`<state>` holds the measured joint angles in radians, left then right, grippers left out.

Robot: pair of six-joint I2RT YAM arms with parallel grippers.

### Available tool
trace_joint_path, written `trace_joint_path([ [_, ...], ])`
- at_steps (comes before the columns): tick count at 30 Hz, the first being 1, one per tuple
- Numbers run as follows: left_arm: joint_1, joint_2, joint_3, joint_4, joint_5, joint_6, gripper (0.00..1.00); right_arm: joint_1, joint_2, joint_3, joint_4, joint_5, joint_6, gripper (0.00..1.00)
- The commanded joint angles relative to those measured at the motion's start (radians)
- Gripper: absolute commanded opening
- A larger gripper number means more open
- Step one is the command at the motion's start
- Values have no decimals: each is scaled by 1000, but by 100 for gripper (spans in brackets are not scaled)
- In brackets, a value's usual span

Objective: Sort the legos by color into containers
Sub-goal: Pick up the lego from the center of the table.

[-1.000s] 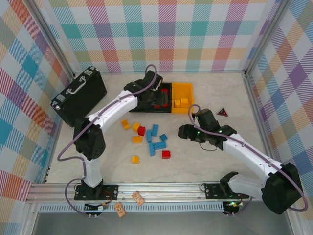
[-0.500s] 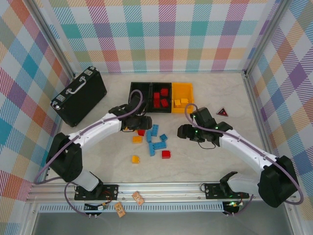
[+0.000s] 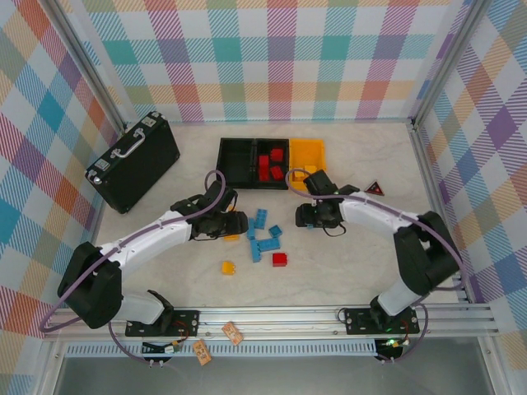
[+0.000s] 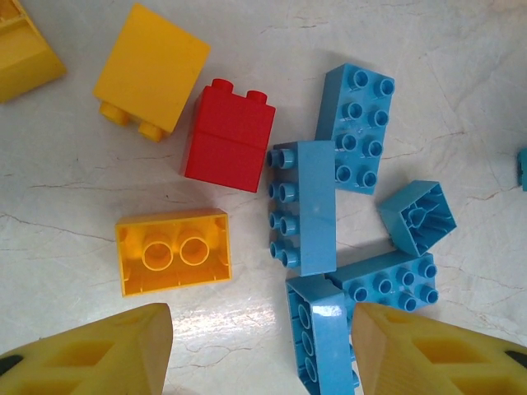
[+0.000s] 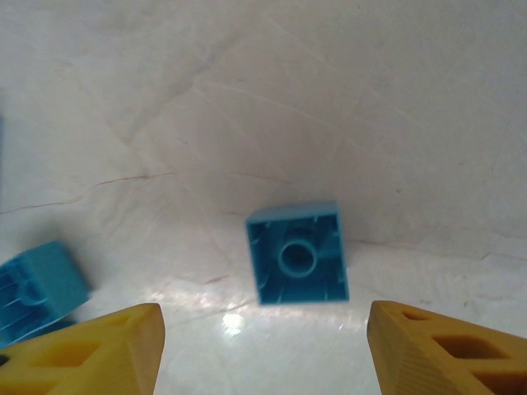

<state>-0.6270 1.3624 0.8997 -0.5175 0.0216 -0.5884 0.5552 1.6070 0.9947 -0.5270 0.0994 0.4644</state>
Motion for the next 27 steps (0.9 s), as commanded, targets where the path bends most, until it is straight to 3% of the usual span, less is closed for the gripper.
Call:
trace_joint_path([
  [1, -7, -4, 6, 17, -4, -19, 59, -6, 55, 43, -37, 56, -43, 64],
  [8, -8, 26, 14, 22, -2, -16, 59, -6, 110, 53, -23, 60, -59, 55],
  [16, -8, 19, -13, 30, -8, -35, 59, -3, 117, 76, -32, 48, -73, 28],
  [27, -7, -116, -170, 50, -107, -178, 59, 85, 89, 245, -86, -31, -84, 26],
])
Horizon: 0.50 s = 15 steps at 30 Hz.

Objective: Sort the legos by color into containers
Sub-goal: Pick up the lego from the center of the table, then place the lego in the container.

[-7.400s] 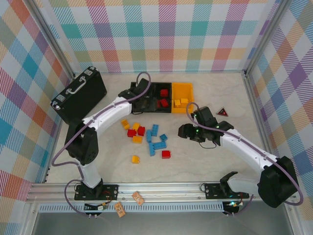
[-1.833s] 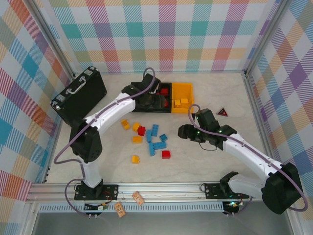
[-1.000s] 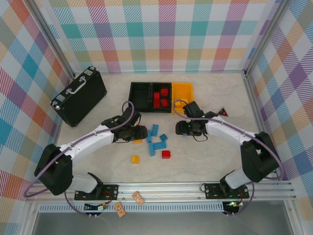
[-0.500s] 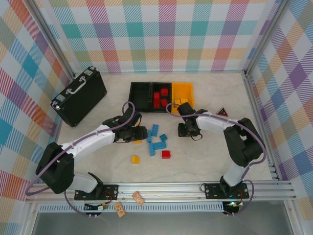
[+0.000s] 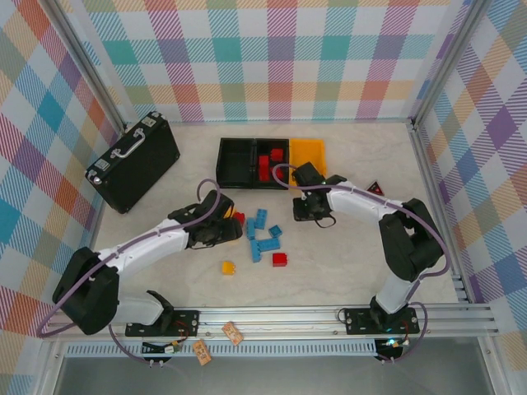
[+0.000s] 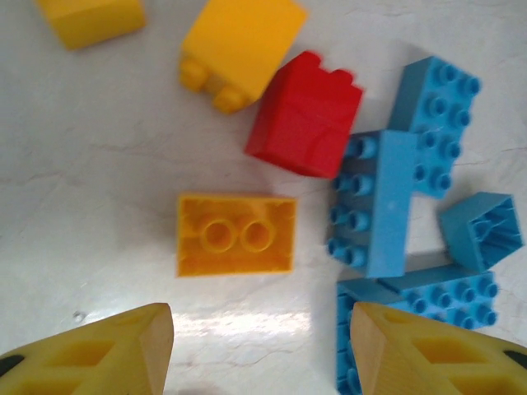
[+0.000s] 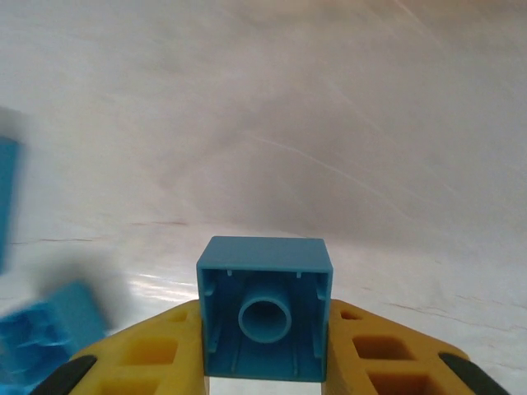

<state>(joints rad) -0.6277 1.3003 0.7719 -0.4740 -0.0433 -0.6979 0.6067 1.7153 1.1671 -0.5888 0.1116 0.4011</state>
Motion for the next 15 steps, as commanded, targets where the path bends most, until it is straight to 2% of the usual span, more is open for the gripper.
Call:
trace_joint_path([
  [1, -6, -73, -60, 5, -49, -82, 59, 44, -8, 103, -28, -52, -21, 26],
  [15, -5, -194, -145, -43, -85, -125, 59, 79, 340, 632, -65, -220, -14, 27],
])
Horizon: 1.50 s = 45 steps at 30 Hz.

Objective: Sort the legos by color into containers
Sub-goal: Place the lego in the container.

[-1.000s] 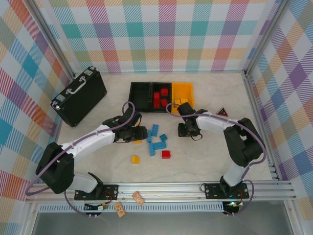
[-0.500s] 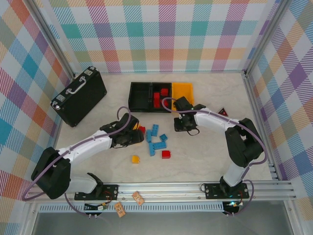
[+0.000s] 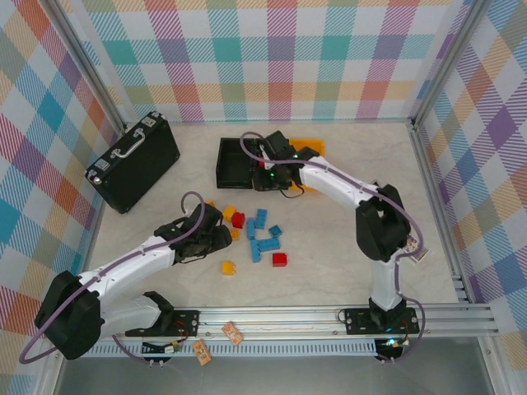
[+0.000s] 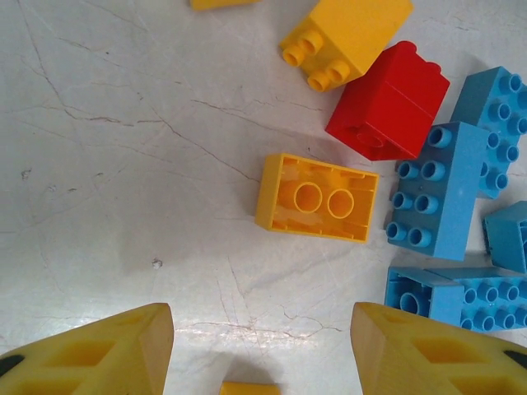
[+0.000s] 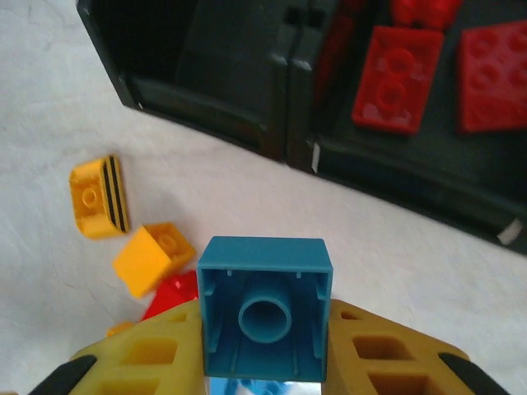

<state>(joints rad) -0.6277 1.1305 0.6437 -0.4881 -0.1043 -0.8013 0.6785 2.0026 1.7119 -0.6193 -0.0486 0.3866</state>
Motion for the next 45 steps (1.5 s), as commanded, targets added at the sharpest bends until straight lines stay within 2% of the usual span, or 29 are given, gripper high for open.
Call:
trace_joint_path([
  [1, -6, -27, -17, -32, -26, -21, 59, 7, 85, 129, -41, -70, 6, 27],
  [18, -5, -69, -38, -83, -47, -21, 59, 6, 554, 824, -221, -110, 48, 32],
  [29, -5, -83, -36, -101, -56, -18, 59, 4, 587, 833, -205, -114, 67, 37],
  [33, -6, -83, -33, -98, -54, -18, 59, 4, 586, 832, -212, -105, 69, 48],
  [36, -6, -85, -30, -100, -54, -21, 59, 5, 571, 832, -214, -107, 68, 49],
  [41, -5, -92, -16, -109, -59, -21, 59, 13, 497, 796, -204, -120, 58, 49],
  [45, -2, -94, 9, -122, -69, -22, 61, 28, 369, 654, -138, -125, 34, 49],
])
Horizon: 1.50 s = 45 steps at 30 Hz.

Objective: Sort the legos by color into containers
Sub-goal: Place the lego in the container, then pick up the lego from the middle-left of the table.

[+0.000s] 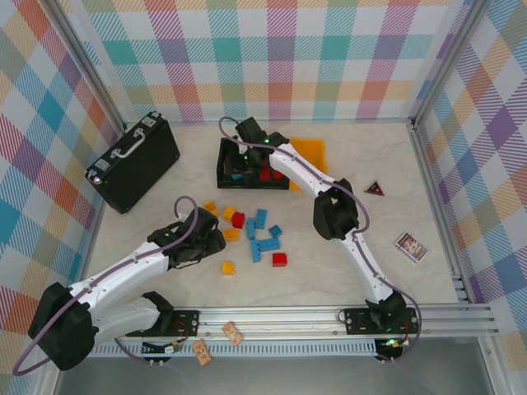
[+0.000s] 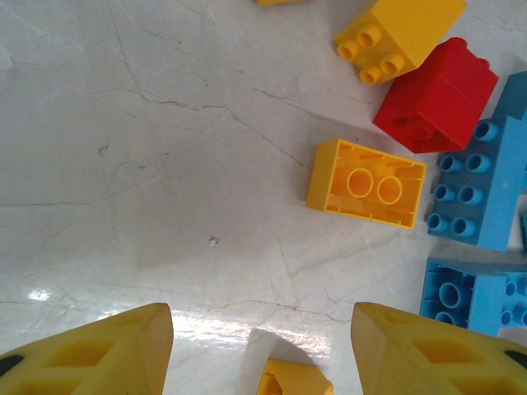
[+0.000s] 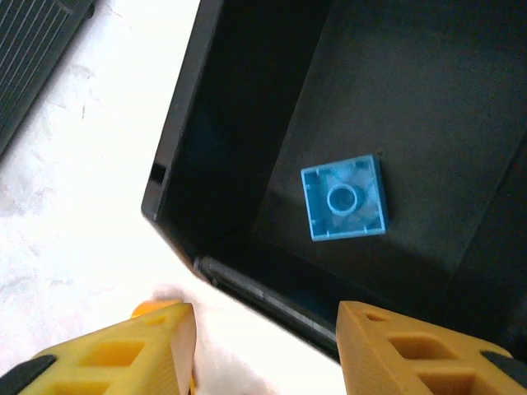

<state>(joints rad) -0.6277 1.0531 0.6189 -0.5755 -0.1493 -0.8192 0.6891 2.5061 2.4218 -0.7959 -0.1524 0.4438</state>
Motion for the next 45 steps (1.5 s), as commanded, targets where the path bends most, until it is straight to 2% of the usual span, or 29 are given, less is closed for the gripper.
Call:
trace_joint_path([
  [1, 0, -16, 42, -35, -23, -3, 61, 21, -176, -102, 57, -16, -26, 49],
  [13, 37, 76, 107, -10, -20, 27, 61, 37, -637, -766, 257, 19, -26, 50],
  [22, 159, 202, 182, 43, -33, 63, 60, 43, -914, -1184, 371, 17, 48, 53],
  [31, 249, 411, 289, 138, -33, 103, 61, 63, -1068, -1413, 414, 26, 123, 55],
  [41, 278, 653, 414, 165, -60, 117, 66, 64, -1176, -1538, 411, 54, 177, 55],
  [43, 280, 683, 425, 167, -62, 118, 63, 64, -1185, -1542, 409, 55, 181, 55],
  [45, 281, 704, 429, 172, -71, 120, 56, 64, -1189, -1543, 407, 56, 184, 55],
])
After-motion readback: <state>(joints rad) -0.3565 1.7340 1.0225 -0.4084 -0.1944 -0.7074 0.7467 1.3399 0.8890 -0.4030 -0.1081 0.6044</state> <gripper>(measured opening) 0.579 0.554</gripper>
